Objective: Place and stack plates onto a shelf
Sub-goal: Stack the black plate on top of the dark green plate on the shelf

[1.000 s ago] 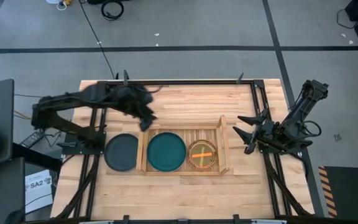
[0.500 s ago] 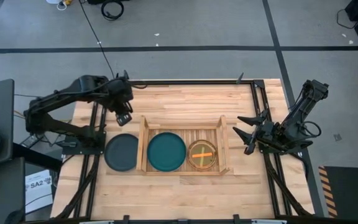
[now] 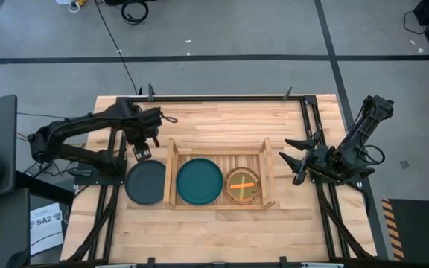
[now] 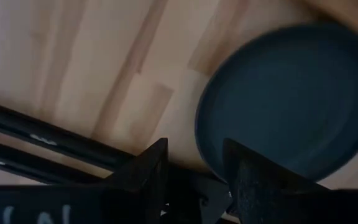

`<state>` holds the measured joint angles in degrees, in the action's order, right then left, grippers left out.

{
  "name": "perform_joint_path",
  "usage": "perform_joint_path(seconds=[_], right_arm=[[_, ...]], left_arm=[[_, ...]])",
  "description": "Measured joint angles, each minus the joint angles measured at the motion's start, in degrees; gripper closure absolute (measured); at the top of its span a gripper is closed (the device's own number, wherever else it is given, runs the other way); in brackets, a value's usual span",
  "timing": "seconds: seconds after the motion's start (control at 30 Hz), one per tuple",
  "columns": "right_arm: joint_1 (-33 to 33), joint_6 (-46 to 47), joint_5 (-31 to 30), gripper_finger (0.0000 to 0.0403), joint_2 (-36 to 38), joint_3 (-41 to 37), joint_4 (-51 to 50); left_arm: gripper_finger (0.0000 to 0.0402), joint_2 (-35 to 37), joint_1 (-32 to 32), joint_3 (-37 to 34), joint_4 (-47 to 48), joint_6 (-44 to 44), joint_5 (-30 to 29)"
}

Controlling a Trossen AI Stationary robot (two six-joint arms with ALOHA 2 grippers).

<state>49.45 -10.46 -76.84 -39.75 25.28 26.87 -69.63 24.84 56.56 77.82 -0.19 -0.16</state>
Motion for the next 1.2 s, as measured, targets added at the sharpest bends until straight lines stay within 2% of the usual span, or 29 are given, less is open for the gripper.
perform_joint_path(seconds=[0.27,0.43,0.63,0.93,1.2], right_arm=[[0.0,0.0,0.0,0.0162,0.0,0.0,0.0],[0.0,0.0,0.0,0.0162,0.0,0.0,0.0],[0.0,0.0,0.0,0.0162,0.0,0.0,0.0],[0.0,0.0,0.0,0.0162,0.0,0.0,0.0],[0.0,0.0,0.0,0.0162,0.0,0.0,-0.1]], left_arm=[[0.0244,0.0,0.1,-11.9,-8.0,-0.6,4.3],[0.0244,-0.6,0.1,-11.2,-10.1,-1.3,3.1],[0.0244,-0.6,0.1,-14.8,-22.4,-2.6,3.6],[0.0244,-3.8,0.1,-14.6,-22.1,-2.3,4.8],[0.0244,-10.5,0.1,-14.6,-22.2,-2.1,5.5]])
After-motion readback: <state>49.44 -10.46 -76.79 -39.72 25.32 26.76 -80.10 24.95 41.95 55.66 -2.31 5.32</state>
